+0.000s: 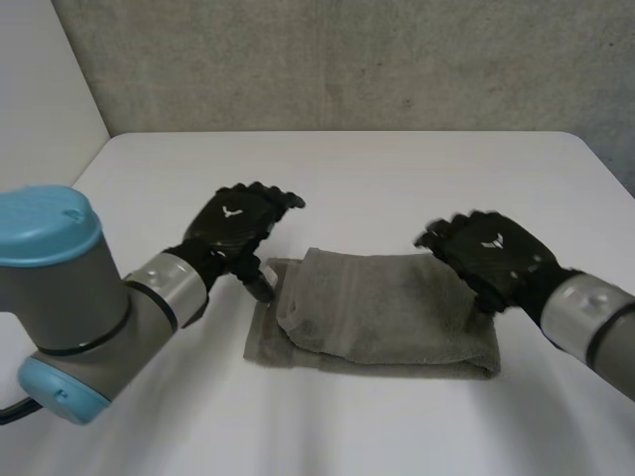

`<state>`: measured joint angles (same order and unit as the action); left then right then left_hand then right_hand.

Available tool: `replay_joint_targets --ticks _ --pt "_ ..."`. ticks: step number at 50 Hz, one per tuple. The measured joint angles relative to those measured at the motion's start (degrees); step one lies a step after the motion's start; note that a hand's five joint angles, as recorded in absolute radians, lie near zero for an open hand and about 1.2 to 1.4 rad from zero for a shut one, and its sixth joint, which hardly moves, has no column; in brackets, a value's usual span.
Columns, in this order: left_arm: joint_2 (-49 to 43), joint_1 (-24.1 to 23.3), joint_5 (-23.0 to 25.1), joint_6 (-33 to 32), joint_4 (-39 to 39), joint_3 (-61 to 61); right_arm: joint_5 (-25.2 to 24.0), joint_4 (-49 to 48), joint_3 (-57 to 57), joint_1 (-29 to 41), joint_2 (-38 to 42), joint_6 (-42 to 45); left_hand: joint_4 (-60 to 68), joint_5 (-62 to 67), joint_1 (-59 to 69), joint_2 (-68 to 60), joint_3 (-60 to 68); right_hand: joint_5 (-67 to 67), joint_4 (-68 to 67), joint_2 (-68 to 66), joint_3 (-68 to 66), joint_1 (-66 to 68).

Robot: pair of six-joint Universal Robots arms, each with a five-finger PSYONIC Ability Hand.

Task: Fold the towel.

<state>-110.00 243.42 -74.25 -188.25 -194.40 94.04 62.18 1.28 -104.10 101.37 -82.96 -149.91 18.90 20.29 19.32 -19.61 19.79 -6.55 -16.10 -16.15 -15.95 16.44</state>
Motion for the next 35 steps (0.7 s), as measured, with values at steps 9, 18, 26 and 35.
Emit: replay_joint_targets --ticks 9,18,26,35 --pt "-2.3 -1.4 -2.2 0.0 0.0 -0.7 -3.9 -0.7 -9.0 -7.1 -0.1 5.0 0.0 0.0 0.0 0.0 0.0 -8.0 -7.8 -6.5 -7.1 6.8" --pt "-2.5 -1.2 -2.6 0.1 0.0 -0.7 -5.3 -5.7 -12.3 -8.6 2.3 5.5 0.0 0.0 0.0 0.0 0.0 -22.2 -22.4 -22.7 -22.5 22.5" --pt "-2.3 -1.2 -2.6 0.3 0.0 -0.5 -4.7 -8.5 -12.3 -8.1 5.8 5.6 0.0 0.0 0.0 0.0 0.0 -59.1 -59.3 -59.2 -59.1 58.9" --pt "-1.7 -0.8 -2.7 0.4 0.0 -0.5 -0.7 -7.1 -9.5 -8.6 3.2 9.2 0.0 0.0 0.0 0.0 0.0 -60.2 -60.8 -59.9 -60.3 59.2"
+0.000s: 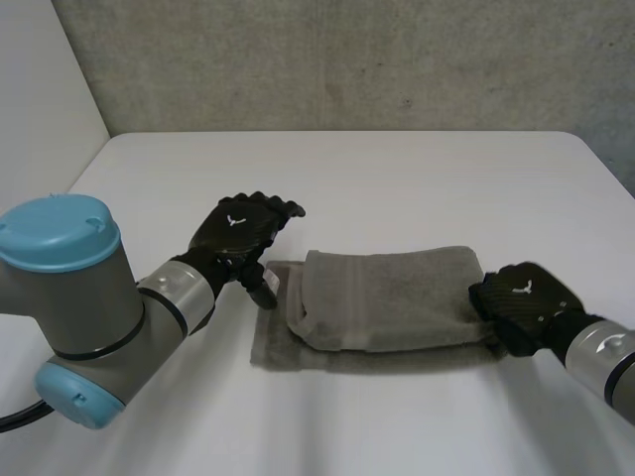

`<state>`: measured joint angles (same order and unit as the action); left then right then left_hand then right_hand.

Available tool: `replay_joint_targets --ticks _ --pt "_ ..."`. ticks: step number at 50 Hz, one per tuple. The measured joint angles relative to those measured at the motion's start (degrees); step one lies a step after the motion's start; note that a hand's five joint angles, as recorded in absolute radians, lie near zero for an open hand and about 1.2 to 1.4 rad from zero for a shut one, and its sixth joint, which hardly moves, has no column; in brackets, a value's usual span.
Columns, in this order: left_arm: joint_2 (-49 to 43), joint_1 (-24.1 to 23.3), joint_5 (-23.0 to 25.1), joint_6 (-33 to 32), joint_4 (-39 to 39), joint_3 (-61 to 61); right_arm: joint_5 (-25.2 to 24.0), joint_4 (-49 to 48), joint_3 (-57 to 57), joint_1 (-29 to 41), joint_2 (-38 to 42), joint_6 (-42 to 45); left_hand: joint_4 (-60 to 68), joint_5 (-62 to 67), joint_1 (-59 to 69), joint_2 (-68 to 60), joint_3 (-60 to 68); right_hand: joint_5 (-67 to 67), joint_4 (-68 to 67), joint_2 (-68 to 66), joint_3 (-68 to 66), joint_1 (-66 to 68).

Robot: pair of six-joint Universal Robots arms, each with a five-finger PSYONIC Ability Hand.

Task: Fold the towel.

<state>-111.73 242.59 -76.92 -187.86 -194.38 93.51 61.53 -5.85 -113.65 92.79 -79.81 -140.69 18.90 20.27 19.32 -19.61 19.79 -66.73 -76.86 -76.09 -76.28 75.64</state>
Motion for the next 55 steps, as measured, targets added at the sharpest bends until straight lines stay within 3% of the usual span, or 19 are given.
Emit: replay_joint_targets --ticks 7,14,22,29,36,39,45,55 --pt "1.5 0.8 -0.2 0.0 0.1 -0.6 1.6 4.3 4.5 1.3 -2.6 3.9 0.0 -0.1 0.0 0.0 0.0 0.0 0.0 0.0 0.0 0.0" --pt "4.4 2.8 -0.8 0.6 0.1 -1.2 1.7 6.6 14.6 13.5 -1.6 0.5 0.0 -0.1 0.0 0.0 0.0 0.0 0.0 -0.2 0.0 0.1" --pt "7.6 5.5 -3.7 3.4 0.0 -1.2 2.7 6.8 30.1 33.9 11.6 -3.9 0.0 -0.2 0.0 0.0 -0.1 -0.6 0.0 -0.2 0.0 1.9" --pt "9.2 7.6 -5.1 6.2 0.0 -0.7 3.3 6.7 37.7 42.7 23.8 -4.2 0.0 -0.2 0.0 0.0 0.0 -0.6 0.0 -0.2 0.0 1.9" --pt "9.4 7.6 -4.9 6.9 0.0 -0.2 3.3 6.5 38.3 42.8 26.6 -6.0 0.0 -0.2 0.0 0.0 0.0 -0.6 0.0 -0.2 0.0 1.9" --pt "9.1 7.2 -4.9 6.8 0.0 -0.2 3.3 6.3 36.6 41.5 23.8 -7.9 0.0 -0.2 0.0 0.0 0.0 11.5 11.5 11.1 10.8 -11.1" --pt "8.6 6.0 -4.8 6.7 -0.2 -0.7 4.1 5.9 30.6 35.2 13.9 -11.6 0.0 -0.2 0.0 0.0 0.0 61.3 59.4 59.3 58.5 -58.4" --pt "7.4 4.3 -4.8 6.5 -2.1 -1.1 7.0 1.6 20.6 25.3 5.5 -12.4 0.0 -0.2 0.0 0.0 0.0 63.2 62.3 62.1 62.1 -62.2"
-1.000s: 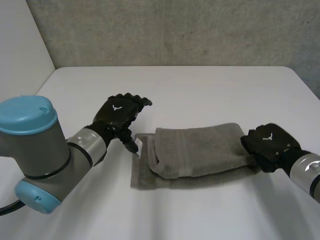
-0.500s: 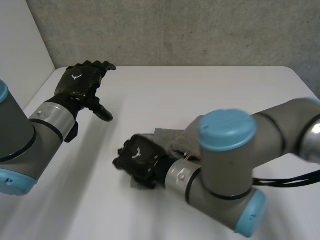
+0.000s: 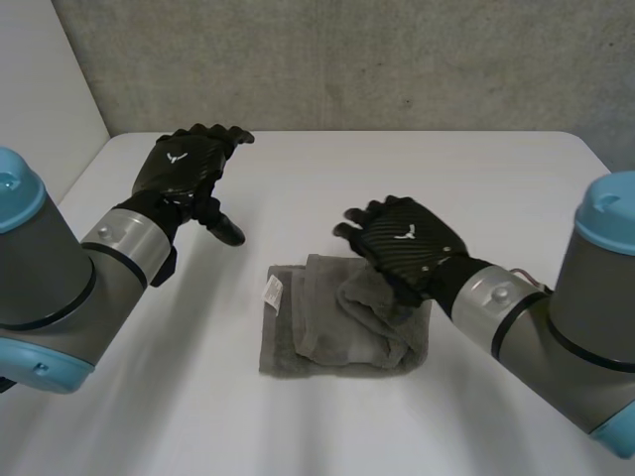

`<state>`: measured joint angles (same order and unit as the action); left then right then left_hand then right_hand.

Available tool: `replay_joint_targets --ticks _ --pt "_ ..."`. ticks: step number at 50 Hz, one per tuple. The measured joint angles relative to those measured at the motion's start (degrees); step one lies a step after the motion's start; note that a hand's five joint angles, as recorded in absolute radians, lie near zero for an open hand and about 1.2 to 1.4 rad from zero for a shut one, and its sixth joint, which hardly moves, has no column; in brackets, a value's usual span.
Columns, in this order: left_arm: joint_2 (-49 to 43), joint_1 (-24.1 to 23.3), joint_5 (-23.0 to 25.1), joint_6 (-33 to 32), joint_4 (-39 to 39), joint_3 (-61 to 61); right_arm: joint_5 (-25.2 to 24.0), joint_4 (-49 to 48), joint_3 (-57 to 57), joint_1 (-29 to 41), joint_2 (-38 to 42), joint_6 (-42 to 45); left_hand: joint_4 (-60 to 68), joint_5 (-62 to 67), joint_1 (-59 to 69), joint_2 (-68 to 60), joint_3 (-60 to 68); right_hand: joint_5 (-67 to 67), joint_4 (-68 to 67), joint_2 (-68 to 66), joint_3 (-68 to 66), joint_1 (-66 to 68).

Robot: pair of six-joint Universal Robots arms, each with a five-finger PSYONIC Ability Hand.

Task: Fold the towel.

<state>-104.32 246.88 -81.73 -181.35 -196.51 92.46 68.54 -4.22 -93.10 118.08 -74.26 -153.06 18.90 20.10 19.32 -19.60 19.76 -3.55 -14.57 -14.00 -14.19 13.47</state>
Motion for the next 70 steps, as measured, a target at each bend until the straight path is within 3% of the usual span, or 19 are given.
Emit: replay_joint_targets --ticks 11,31,36,38,39,42,48,57,64,70 --pt "-1.6 -0.6 -0.1 -0.1 -0.4 0.3 0.8 -2.9 -1.5 -0.2 1.8 -0.7 0.0 0.0 0.0 0.0 0.0 -8.6 -6.7 -6.4 -6.4 7.9" --pt "-2.9 -0.6 -0.1 -0.2 -0.4 0.6 5.0 -4.1 6.9 4.7 13.3 -2.5 0.0 0.0 0.0 0.0 0.0 -23.0 -21.8 -22.0 -22.0 23.0" --pt "-3.0 -0.6 -0.1 -0.2 -0.5 0.7 5.9 -4.1 8.5 5.9 15.4 -2.4 0.0 0.0 0.0 0.0 0.0 -35.8 -34.8 -35.5 -35.0 35.9" --pt "-3.1 -0.6 -0.1 -0.2 -0.5 0.7 6.9 -4.1 9.3 6.2 16.3 -1.8 0.0 0.0 0.0 0.0 0.0 -53.0 -52.1 -52.7 -52.2 53.4" --pt "-3.2 -0.6 -0.1 -0.2 -0.5 0.7 7.1 -4.1 9.5 6.3 16.4 -1.6 0.0 0.0 0.0 0.0 0.0 -55.9 -55.1 -55.3 -55.2 56.9" --pt "-3.3 -0.6 -0.1 -0.2 -0.5 0.7 8.3 -4.2 10.1 6.4 17.0 -0.7 0.0 0.0 0.0 0.0 0.0 -61.7 -61.9 -58.1 -61.8 61.4" --pt "-3.4 -0.6 -0.1 -0.2 -0.5 0.6 8.8 -4.1 10.6 6.7 17.1 1.0 0.0 0.0 0.0 0.0 0.0 -61.7 -62.2 -58.1 -62.0 61.4" --pt "-3.1 0.0 -0.3 0.0 -0.5 0.1 5.2 -4.7 11.5 12.1 16.6 1.9 0.0 0.0 0.0 0.0 0.0 -61.7 -62.2 -58.1 -62.0 61.5" --pt "-2.5 0.4 -0.4 0.2 -0.5 0.1 -3.6 -5.8 12.1 16.0 18.8 4.8 0.0 0.0 0.0 0.0 0.0 -61.7 -62.2 -58.1 -62.0 61.7" --pt "-2.3 0.5 -0.5 0.2 -0.5 0.4 -6.8 -5.4 12.9 17.3 22.3 6.9 0.0 0.0 0.0 0.0 0.0 -61.7 -62.2 -58.1 -62.0 61.9"
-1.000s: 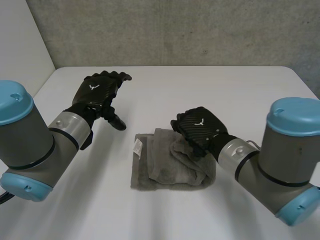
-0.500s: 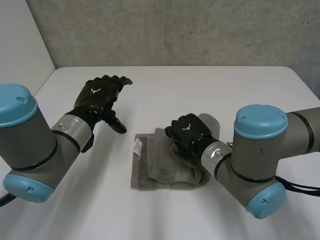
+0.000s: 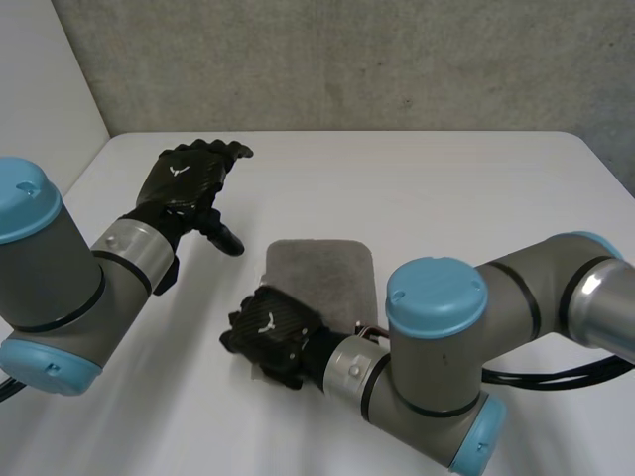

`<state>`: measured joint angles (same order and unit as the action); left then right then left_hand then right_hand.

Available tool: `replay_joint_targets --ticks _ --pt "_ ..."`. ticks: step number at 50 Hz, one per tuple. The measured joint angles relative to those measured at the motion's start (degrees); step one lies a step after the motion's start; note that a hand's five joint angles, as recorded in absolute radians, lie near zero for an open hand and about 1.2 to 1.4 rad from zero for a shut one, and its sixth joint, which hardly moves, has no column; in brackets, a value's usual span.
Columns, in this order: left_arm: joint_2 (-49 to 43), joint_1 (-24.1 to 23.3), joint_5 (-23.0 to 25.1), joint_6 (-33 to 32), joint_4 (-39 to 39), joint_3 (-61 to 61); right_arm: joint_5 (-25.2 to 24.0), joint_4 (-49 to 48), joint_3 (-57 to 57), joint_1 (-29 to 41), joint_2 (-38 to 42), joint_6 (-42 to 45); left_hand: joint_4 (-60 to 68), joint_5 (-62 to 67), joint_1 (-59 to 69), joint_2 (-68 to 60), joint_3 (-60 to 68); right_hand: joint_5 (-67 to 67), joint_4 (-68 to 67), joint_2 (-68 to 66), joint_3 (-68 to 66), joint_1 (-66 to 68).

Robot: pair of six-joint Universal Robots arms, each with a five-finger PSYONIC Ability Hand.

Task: Fold the towel.

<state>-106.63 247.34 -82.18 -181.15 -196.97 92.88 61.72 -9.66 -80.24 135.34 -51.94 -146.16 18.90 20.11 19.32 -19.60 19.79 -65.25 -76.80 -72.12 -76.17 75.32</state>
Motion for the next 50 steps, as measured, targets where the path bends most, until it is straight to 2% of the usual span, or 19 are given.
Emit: replay_joint_targets --ticks 7,9,14,15,17,21,25,34,45,50 --pt "0.0 0.0 0.0 0.0 -0.3 0.2 -1.2 0.2 -0.2 -0.2 1.4 0.3 0.0 0.0 0.0 0.0 0.0 -0.1 0.1 0.1 -0.3 0.0" --pt "0.0 0.0 0.0 0.0 -0.5 0.2 -1.2 0.3 -0.2 -0.4 1.3 0.1 0.0 0.0 0.0 0.0 0.0 7.5 8.4 5.8 7.8 -7.9" --pt "0.0 0.0 0.0 0.0 -0.9 0.3 -0.9 0.3 -0.9 -1.0 0.4 -1.2 0.0 0.0 0.0 0.0 0.0 48.3 48.9 46.6 45.0 -48.9" --pt "0.0 0.0 0.0 0.0 -0.9 0.4 -0.8 0.4 -1.2 -1.1 -0.2 -1.8 0.0 0.0 0.0 0.0 0.0 55.0 55.7 52.0 53.0 -54.2" --pt "-0.1 0.0 -0.1 0.0 -1.0 0.4 -0.6 0.6 -2.0 -1.5 -1.8 -3.5 0.0 0.0 0.0 0.0 0.0 61.5 61.5 56.7 60.0 -59.6" --pt "-0.1 0.0 -0.5 0.1 -1.1 0.5 -0.2 1.8 -3.9 -2.7 -5.9 -7.5 0.0 0.0 0.0 0.0 0.0 61.7 62.2 57.8 61.9 -61.9" --pt "-0.1 -0.1 -1.1 0.2 -1.1 0.5 0.7 7.5 -5.9 -6.0 -10.0 -11.2 0.0 0.0 0.0 0.0 0.0 61.7 62.2 57.8 61.9 -62.1" --pt "-0.8 -1.1 -1.5 2.0 -0.8 0.8 2.5 16.8 -8.8 -13.9 -14.1 -13.8 0.0 0.0 0.0 0.0 0.0 61.7 62.2 57.8 61.9 -62.1" --pt "-7.6 -5.5 -1.3 4.3 -0.6 0.5 4.4 8.7 -9.5 -18.6 -16.3 -25.1 0.0 0.0 0.0 0.0 0.0 61.7 62.2 57.8 61.9 -62.1" --pt "-13.4 -7.2 -1.3 3.9 -0.6 -0.3 7.9 6.4 -7.8 -18.3 -12.9 -27.8 0.0 0.0 0.0 0.0 0.0 61.7 62.2 57.8 61.9 -62.1"
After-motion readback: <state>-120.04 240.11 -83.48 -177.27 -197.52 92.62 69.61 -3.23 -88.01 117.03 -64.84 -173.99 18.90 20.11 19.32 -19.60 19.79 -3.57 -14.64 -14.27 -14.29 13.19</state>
